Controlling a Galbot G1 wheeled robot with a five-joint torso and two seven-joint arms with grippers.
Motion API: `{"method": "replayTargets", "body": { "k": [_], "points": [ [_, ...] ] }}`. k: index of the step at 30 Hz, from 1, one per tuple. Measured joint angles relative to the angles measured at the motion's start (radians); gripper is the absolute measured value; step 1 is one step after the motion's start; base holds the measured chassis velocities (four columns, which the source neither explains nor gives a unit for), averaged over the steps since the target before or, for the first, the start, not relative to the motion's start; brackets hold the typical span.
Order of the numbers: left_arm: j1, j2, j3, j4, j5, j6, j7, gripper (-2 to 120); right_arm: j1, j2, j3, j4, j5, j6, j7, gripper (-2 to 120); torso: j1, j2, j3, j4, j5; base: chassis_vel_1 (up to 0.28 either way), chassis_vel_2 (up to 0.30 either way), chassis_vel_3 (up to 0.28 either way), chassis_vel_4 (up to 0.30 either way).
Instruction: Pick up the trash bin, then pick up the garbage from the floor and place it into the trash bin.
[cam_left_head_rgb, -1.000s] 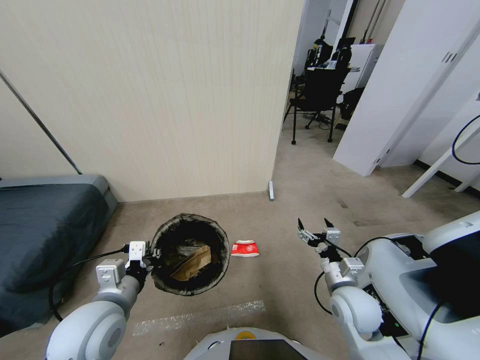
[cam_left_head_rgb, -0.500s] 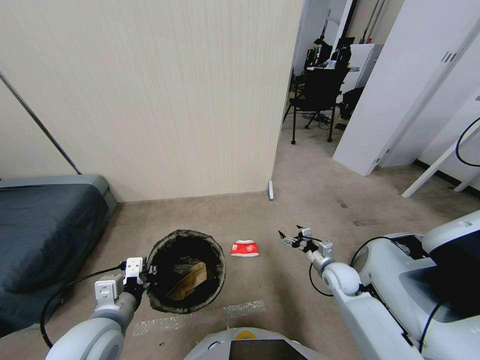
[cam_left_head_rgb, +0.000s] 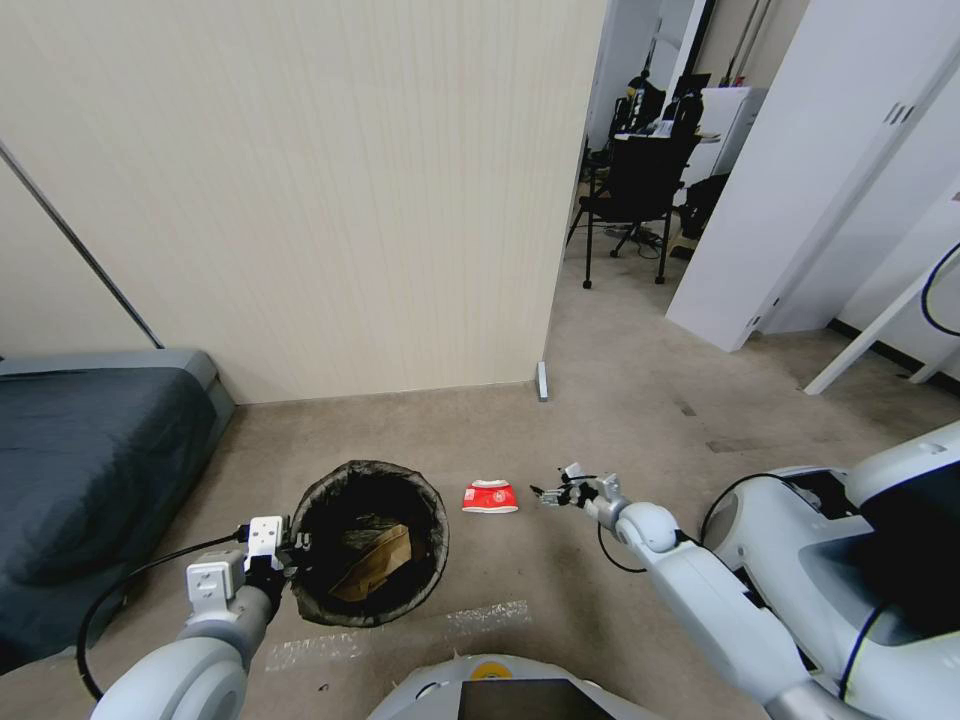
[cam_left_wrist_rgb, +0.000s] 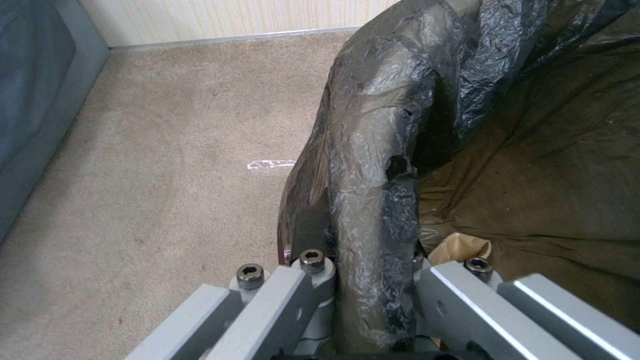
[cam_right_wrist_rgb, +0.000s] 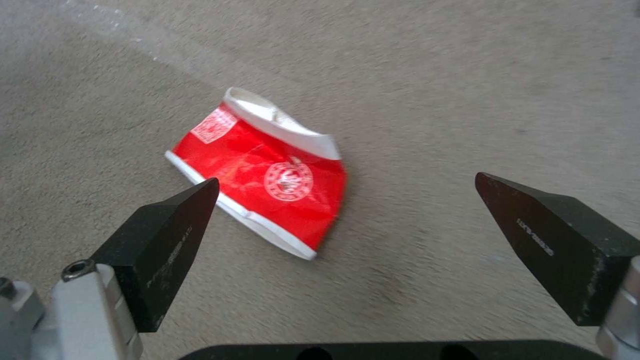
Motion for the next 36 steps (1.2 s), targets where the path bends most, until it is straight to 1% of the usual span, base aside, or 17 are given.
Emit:
{"method": "replayTargets", "body": {
  "k": [2,7,10,11,13,17,26,28,36],
  "points": [
    [0.006,-0.003,0.005,0.0,0.004,0.0,0.0,2,0.034,0.039,-0.044,-0.036,-0.016,0.003,0.002,100,0.0,0.0,0.0,0.0,-0.0004,0.0,0.0,0.0,0.0],
    [0.006,-0.002,0.004,0.0,0.004,0.0,0.0,2,0.07,0.07,-0.079,-0.068,-0.026,0.005,0.003,100,0.0,0.0,0.0,0.0002,0.0001,0.0,0.0,0.0,0.0],
    [0.009,-0.003,0.002,0.0,0.005,0.0,0.0,2,0.137,0.105,-0.131,-0.137,-0.042,0.017,0.004,100,0.0,0.0,0.0,0.0003,-0.0001,0.0,0.0,0.0,0.0],
    [0.009,-0.003,0.002,0.0,0.005,0.0,0.0,2,0.137,0.105,-0.131,-0.137,-0.042,0.017,0.004,100,0.0,0.0,0.0,0.0003,-0.0001,0.0,0.0,0.0,0.0],
    [0.009,-0.006,0.002,0.0,0.005,0.0,0.0,2,0.181,0.115,-0.162,-0.186,-0.058,0.032,0.004,100,0.0,0.0,0.0,0.0,0.0,0.0,0.0,0.0,0.0],
    [0.009,-0.007,0.005,0.0,0.007,-0.002,0.0,2,0.218,0.12,-0.187,-0.232,-0.07,0.048,0.003,100,0.0,0.0,0.0,0.0001,0.0,0.0,0.0,0.0,0.0],
    [0.008,-0.006,0.005,0.0,0.008,-0.003,0.001,2,0.262,0.128,-0.219,-0.306,-0.091,0.071,-0.011,100,0.0,0.0,0.0,0.0,0.0,0.0,0.0,0.0,0.0],
    [0.007,-0.007,0.005,0.0,0.008,-0.003,0.001,2,0.284,0.145,-0.227,-0.351,-0.105,0.082,-0.023,100,0.0,0.0,0.0,0.0001,0.0001,0.0,0.0,0.0,0.0],
    [0.006,-0.008,0.005,0.0,0.009,-0.004,0.001,2,0.309,0.155,-0.253,-0.401,-0.112,0.094,-0.051,100,0.0,0.0,0.0,0.0,0.0,0.0,0.0,0.0,0.0]
  ]
}}
